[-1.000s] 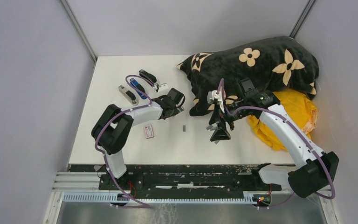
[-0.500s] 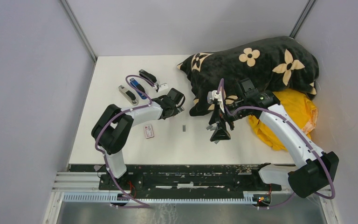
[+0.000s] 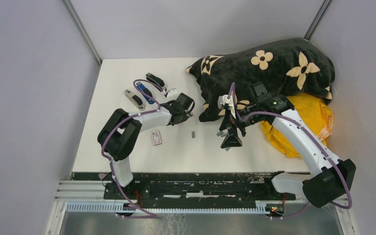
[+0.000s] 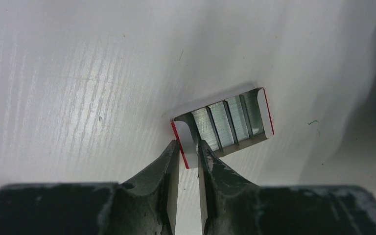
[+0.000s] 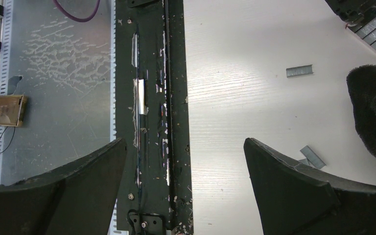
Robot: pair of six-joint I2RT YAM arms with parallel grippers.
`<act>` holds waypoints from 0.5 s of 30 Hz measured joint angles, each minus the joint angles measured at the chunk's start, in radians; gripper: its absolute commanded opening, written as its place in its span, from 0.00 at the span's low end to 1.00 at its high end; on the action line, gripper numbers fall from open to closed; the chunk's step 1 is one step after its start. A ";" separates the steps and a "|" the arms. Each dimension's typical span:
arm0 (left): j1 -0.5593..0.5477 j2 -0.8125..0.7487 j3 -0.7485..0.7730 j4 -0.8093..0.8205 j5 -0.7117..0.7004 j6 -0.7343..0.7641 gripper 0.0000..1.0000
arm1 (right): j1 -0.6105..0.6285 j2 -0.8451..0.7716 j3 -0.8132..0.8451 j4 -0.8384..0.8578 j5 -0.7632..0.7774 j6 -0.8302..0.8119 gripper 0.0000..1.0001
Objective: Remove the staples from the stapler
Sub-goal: Move the staple box to the center of the board.
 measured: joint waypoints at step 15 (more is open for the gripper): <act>0.000 -0.014 -0.018 0.007 0.000 0.014 0.03 | 0.000 0.000 0.000 0.000 0.000 0.000 0.96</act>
